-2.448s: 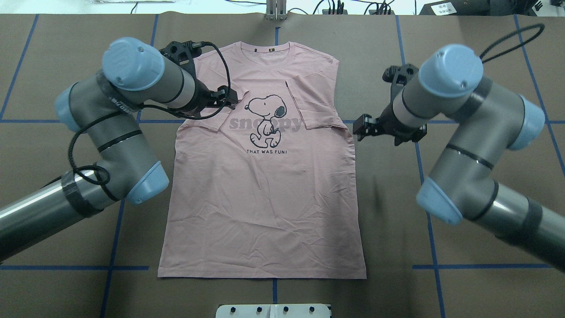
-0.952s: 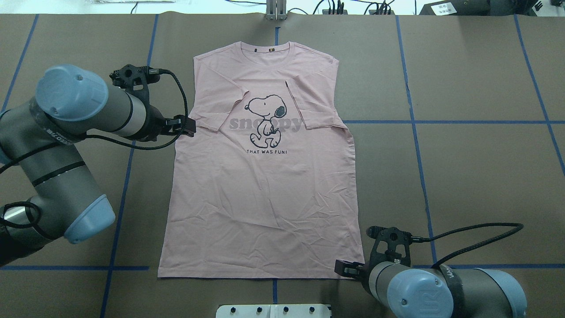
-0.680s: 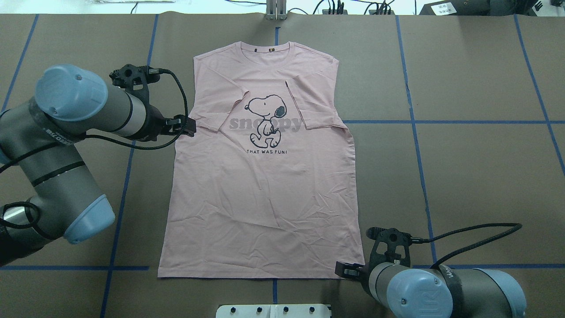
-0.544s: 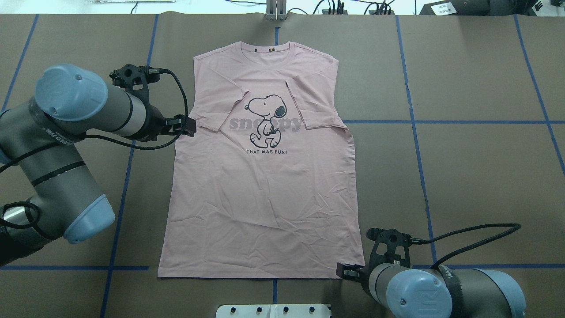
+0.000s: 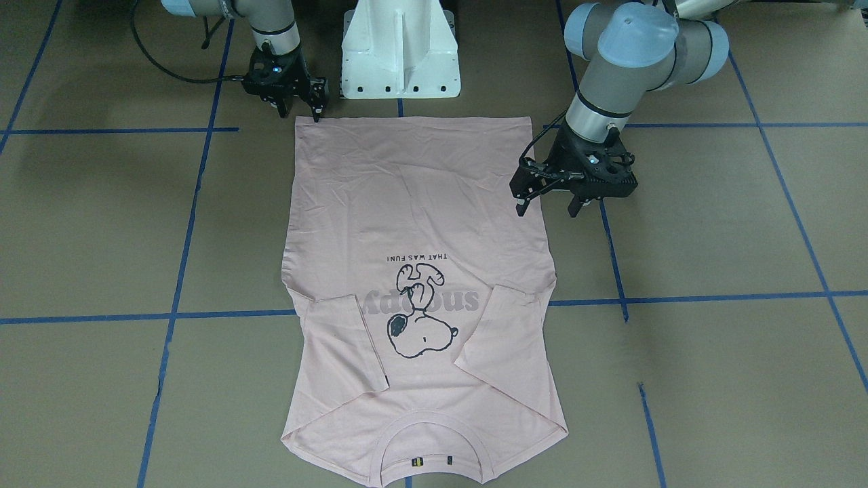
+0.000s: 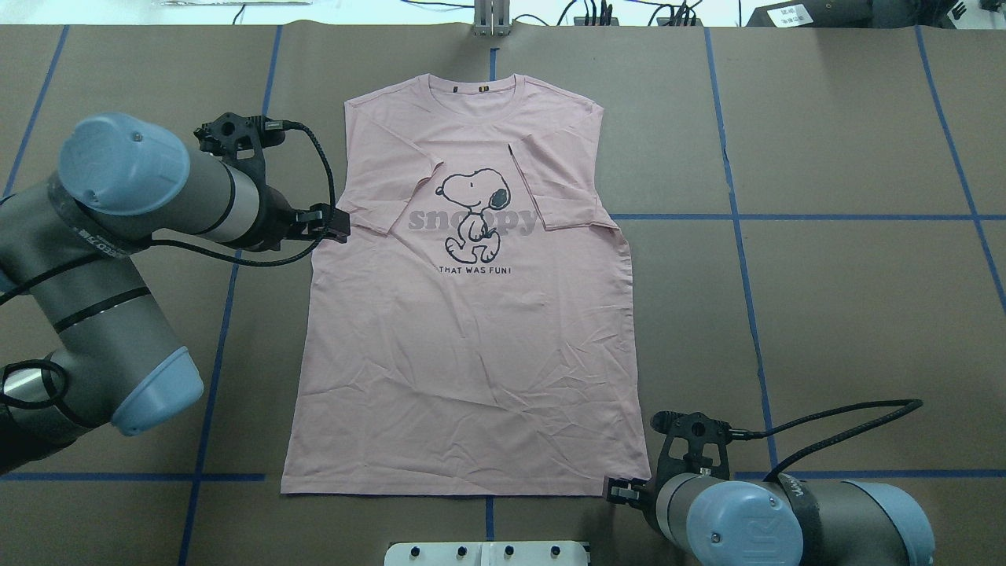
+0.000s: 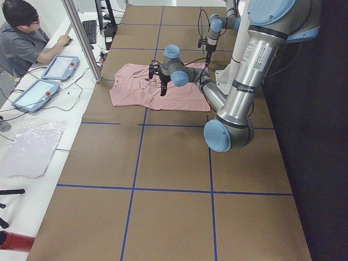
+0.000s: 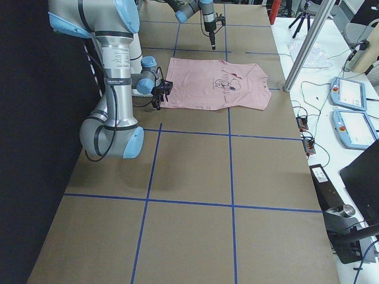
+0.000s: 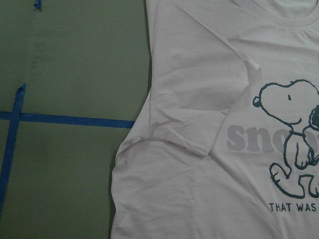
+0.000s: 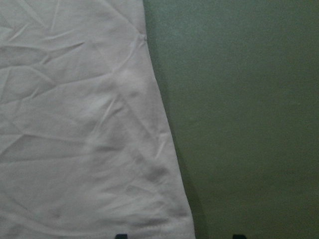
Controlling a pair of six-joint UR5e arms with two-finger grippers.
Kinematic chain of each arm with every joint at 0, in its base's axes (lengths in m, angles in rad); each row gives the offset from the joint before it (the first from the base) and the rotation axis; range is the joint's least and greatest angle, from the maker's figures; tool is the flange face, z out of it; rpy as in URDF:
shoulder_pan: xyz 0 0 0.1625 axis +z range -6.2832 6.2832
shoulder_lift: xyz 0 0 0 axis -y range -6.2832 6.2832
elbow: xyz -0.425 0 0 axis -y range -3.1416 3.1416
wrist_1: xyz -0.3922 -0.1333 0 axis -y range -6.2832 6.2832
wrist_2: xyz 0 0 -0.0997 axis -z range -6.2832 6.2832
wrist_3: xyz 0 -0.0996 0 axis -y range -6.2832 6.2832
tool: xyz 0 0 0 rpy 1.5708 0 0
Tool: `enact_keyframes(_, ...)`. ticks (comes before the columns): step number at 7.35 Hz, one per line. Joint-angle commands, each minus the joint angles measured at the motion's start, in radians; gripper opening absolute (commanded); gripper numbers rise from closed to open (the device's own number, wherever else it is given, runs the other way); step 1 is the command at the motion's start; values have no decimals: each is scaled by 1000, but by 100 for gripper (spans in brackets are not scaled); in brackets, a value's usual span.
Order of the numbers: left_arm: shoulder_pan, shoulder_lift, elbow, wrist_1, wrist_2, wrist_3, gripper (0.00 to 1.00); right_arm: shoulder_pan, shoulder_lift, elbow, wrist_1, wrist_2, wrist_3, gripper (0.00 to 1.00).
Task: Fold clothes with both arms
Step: 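Move the left gripper down to the hem corner beside the right gripper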
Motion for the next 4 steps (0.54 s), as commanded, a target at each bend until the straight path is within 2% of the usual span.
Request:
enact_keyframes(1, 0, -1, 1, 2, 0, 0, 100, 1, -1, 0, 0, 17, -1, 19)
enact_keyframes(2, 0, -1, 1, 0, 0, 0, 100, 1, -3, 0, -2, 23, -1, 0)
enact_keyframes(4, 0, -2, 1, 0, 0, 0, 100, 4, 0, 6, -5, 21, -3, 0)
